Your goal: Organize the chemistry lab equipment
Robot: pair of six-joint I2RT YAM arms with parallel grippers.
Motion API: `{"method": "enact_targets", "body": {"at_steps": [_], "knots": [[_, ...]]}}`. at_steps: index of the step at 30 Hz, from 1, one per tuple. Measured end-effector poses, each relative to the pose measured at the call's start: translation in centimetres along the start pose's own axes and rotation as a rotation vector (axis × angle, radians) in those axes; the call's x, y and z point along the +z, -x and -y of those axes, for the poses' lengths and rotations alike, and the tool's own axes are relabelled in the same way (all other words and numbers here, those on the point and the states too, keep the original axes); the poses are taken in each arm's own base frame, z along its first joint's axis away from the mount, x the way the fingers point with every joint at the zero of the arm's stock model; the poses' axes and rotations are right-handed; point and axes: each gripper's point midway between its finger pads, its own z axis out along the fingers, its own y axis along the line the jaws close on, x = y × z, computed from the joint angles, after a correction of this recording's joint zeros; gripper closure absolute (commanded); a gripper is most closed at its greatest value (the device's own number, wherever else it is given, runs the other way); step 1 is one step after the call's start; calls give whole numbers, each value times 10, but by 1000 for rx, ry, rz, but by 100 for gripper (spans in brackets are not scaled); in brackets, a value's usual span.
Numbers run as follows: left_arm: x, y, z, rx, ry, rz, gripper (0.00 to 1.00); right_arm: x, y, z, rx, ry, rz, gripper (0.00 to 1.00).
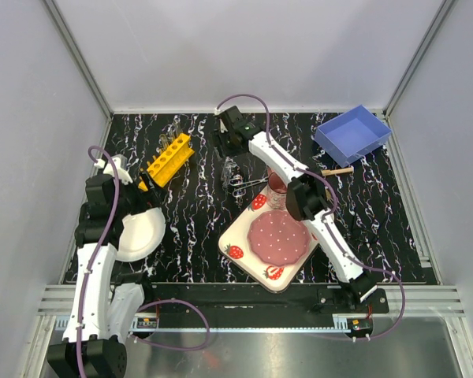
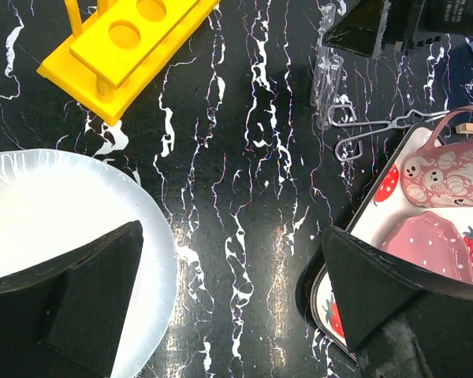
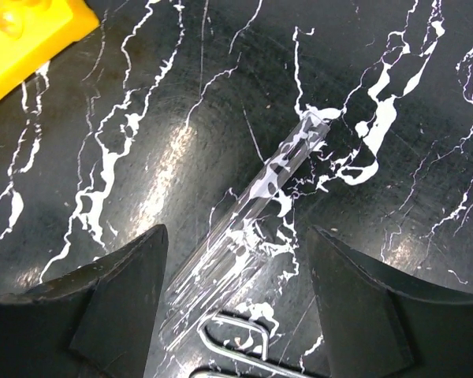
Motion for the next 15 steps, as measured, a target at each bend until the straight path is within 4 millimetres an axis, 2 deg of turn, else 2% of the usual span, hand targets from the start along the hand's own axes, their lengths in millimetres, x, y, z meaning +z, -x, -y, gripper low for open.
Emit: {"method": "enact_targets", "body": {"at_steps": [15], "knots": [[0,0,0,0,0,1,1,39,-8,6,60,-27,31,26]]}}
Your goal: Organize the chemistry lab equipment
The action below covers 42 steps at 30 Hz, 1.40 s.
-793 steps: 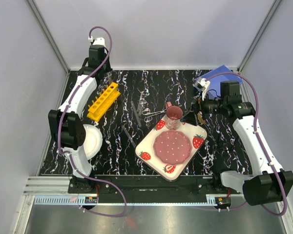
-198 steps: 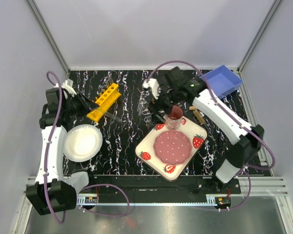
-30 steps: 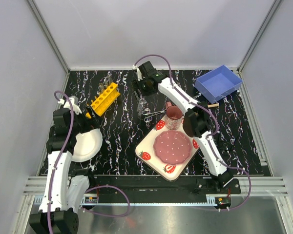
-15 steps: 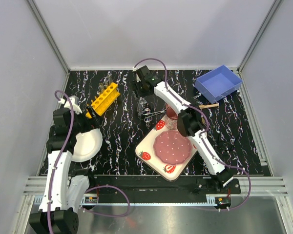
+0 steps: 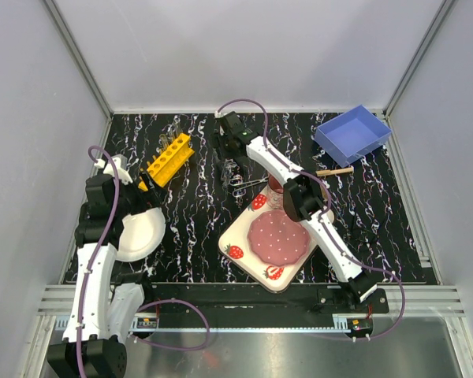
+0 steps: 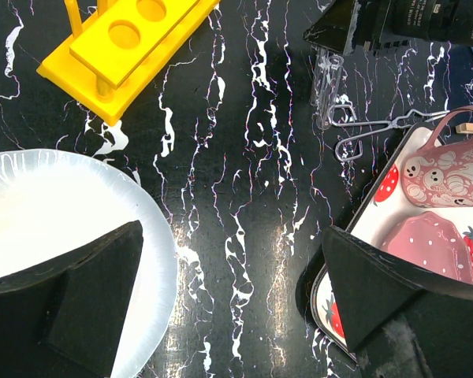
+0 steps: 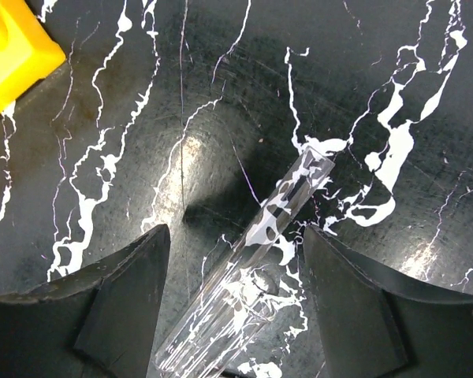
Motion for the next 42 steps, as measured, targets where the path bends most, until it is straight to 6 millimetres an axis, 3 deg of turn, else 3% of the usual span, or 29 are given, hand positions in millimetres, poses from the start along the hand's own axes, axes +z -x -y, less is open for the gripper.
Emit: {"method": "enact_targets", "body": {"at_steps": [13,24,42], "knots": [[0,0,0,0,0,0,1,6,4,-13,13,7,35,30],[0,0,0,0,1,1,1,6,-7,-52,-24,40,34,45],[0,0,0,1,0,2,1,14,-9,-68,-75,-12,96,68]]}}
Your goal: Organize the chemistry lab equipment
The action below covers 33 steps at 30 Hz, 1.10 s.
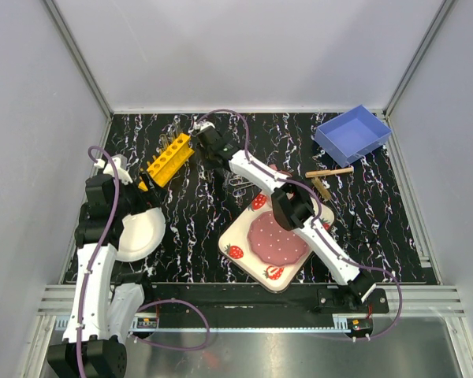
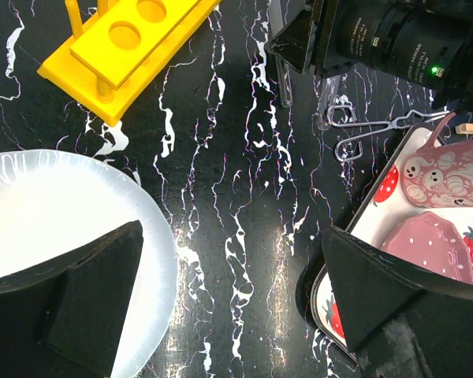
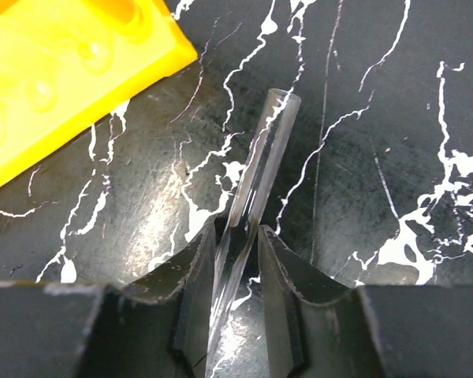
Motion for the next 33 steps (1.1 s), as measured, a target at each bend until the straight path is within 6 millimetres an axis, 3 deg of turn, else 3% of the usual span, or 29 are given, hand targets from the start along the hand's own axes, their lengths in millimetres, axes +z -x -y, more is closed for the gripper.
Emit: {"method": "enact_targets", "body": {"at_steps": [10,18,25,33], "knots": [[-2,1,1,3,-2,9,1,-6,-8,-12,19,28,-19,79],[-2,2,1,4,-4,13,1,-19,-19,-18,25,65,-67,81],[-1,2,5,-30,-20,15,1,-48,-39,-37,42,182,-158,81],[12,-12,26,-324,-123,-84,1,-116,-29,-55,47,329,-147,81]]}}
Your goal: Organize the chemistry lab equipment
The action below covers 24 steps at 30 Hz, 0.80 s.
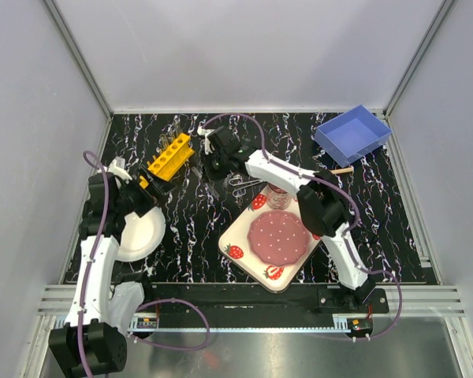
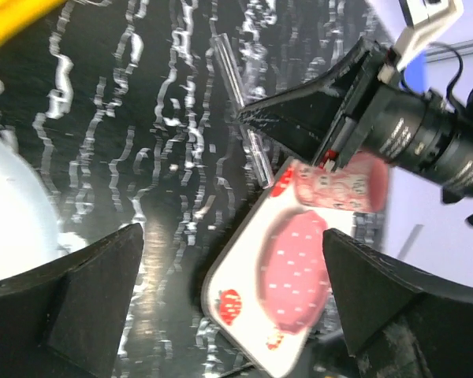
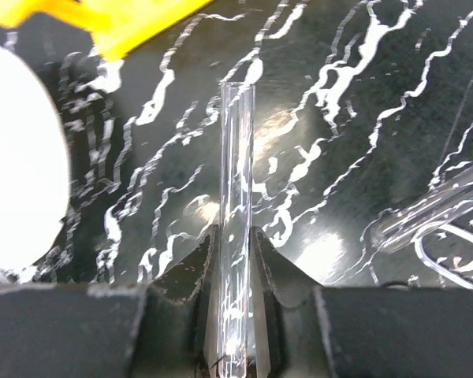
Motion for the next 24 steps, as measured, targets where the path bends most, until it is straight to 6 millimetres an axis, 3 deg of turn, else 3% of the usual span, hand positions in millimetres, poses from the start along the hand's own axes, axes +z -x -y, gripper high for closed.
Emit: {"method": "enact_targets", "body": {"at_steps": [6,11,15,21,24], "knots": [[12,2,28,-239,-141,-54,1,-43,12,-29,-29,109,67,81],[30,-9,27,-429,-189,-139,1,-70,13,-49,-59,200,97,81],[38,-17,25,-515,-191,-200,1,-82,5,-63,-98,258,96,81],[35,-9,42,-515,-282,-213,1,-93,-10,-99,-195,358,81,81],[33,-10,46,-511,-307,-234,7,-97,-17,-115,-243,400,73,81]]}}
